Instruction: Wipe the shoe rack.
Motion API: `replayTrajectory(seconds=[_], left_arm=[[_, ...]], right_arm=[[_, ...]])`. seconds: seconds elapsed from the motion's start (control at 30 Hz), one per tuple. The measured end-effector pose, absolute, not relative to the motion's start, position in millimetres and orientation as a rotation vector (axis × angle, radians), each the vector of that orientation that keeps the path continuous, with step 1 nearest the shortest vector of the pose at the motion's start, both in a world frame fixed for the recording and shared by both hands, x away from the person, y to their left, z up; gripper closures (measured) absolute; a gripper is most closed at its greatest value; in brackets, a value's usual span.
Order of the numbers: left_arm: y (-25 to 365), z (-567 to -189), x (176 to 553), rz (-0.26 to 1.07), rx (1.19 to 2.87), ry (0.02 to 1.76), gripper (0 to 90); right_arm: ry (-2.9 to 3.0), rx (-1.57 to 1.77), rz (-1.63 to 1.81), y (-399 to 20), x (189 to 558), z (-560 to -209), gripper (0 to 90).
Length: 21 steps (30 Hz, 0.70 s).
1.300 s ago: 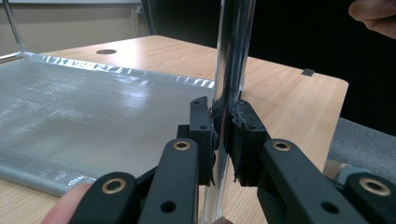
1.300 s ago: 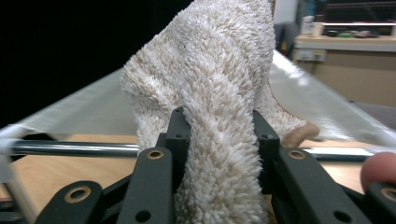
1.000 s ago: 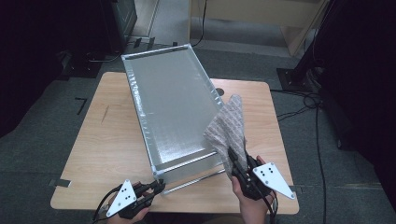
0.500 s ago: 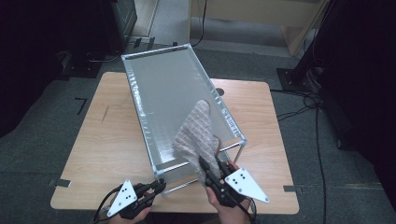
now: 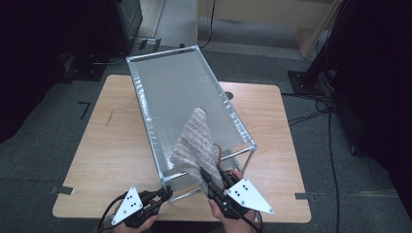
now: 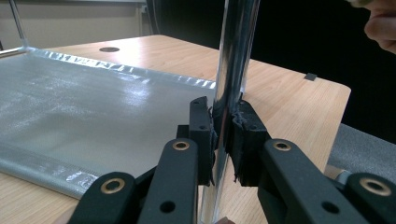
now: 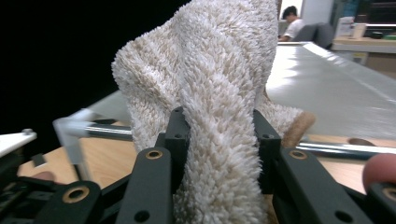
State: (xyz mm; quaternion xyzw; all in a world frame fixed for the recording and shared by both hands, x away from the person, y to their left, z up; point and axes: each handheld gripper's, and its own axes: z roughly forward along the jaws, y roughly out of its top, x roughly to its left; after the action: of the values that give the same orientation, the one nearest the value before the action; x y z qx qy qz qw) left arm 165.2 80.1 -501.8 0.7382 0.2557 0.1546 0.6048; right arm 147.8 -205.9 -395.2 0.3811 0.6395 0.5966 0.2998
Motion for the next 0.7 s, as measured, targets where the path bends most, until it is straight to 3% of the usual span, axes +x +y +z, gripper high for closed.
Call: replayTrajectory(seconds=[0.7], left_arm=[[81, -502, 166, 0.348, 1.709, 0.586, 80.7]], right_arm=[[1.472, 1.214, 1.449, -275, 155, -406, 67.7]])
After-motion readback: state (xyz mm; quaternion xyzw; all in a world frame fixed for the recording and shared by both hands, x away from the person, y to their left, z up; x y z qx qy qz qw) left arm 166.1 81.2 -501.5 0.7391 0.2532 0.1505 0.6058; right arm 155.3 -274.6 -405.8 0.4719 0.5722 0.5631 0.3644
